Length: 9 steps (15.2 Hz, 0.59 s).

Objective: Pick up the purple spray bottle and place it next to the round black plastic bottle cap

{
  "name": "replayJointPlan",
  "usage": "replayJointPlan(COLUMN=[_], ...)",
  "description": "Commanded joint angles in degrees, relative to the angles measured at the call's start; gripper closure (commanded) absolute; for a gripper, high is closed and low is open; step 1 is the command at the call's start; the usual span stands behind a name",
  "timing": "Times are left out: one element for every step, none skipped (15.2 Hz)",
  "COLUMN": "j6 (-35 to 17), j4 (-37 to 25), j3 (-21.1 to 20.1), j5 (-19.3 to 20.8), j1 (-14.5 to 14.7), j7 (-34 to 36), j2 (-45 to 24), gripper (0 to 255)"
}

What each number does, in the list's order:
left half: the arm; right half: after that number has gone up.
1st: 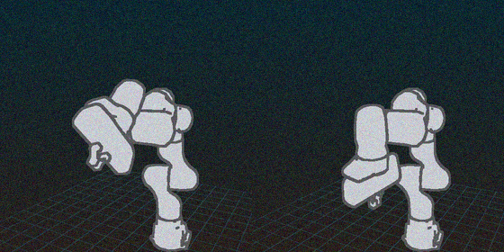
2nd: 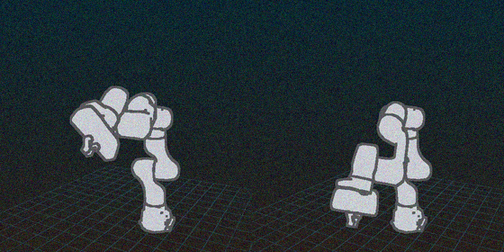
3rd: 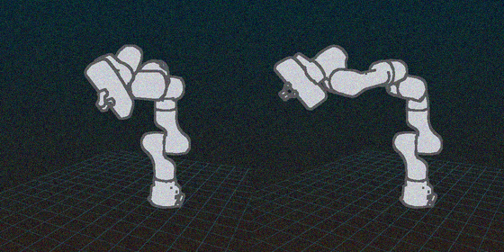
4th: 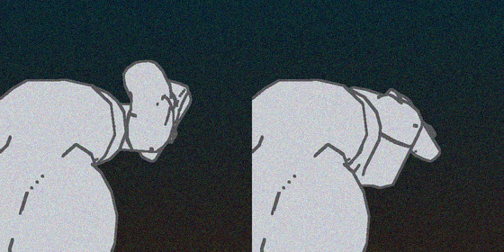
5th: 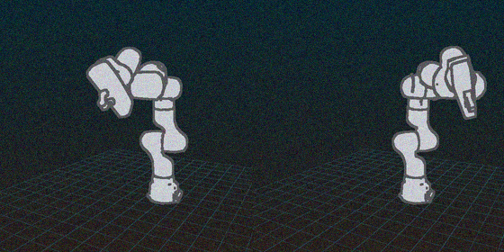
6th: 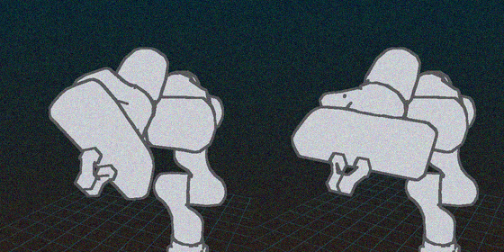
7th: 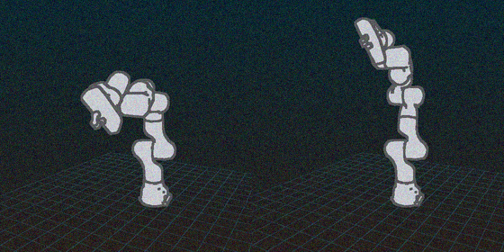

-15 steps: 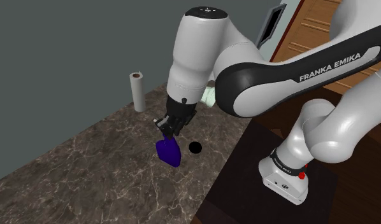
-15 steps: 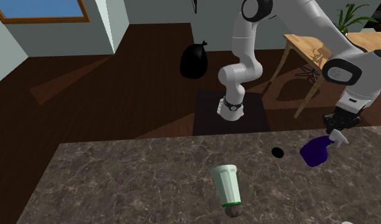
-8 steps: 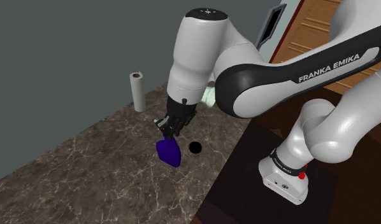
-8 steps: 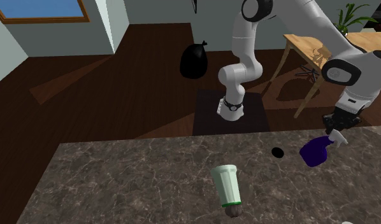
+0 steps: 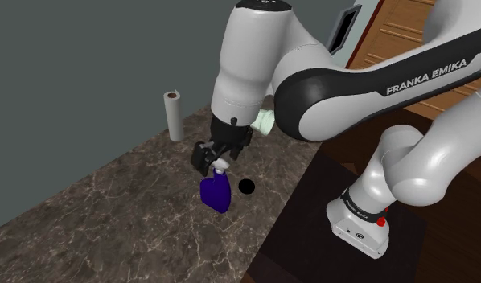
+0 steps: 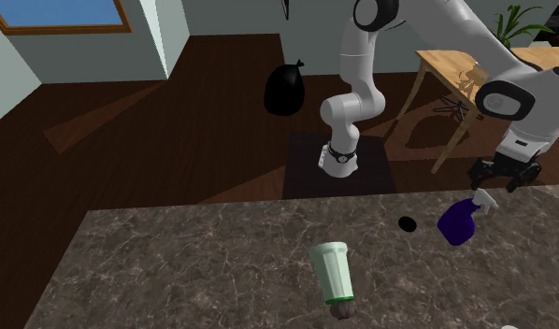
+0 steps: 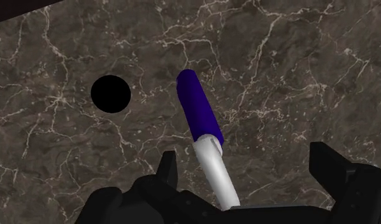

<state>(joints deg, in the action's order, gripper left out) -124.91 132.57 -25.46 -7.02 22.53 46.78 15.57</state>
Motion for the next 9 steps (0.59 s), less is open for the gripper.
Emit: replayJointPlan(j6=[3.73,5.31,5.31,5.31,5.31,5.31,5.31,5.31,5.31], j4=[-1.75,-2.71,-2.71,-2.70,-2.71,-2.71,-2.71,-2.71,-2.71], j3=[0.67,0.92,0.93,0.93,0.93,0.93,0.93,0.93,0.93], j5=[-0.58,-0.70,-0.70,-0.70,-0.70,-0.70,-0.70,-0.70,-0.70], j1=[0.12,0.16,0.17,0.18,0.17,0.17,0.17,0.17,0.17], j7=[-0.61,-0.75,-0.75,-0.75,-0.75,-0.75,-0.75,-0.75,-0.75], j2=[2.01,2.65,2.65,2.66,2.65,2.65,2.65,2.65,2.65], gripper=[0,0,0,0,0,0,0,0,0])
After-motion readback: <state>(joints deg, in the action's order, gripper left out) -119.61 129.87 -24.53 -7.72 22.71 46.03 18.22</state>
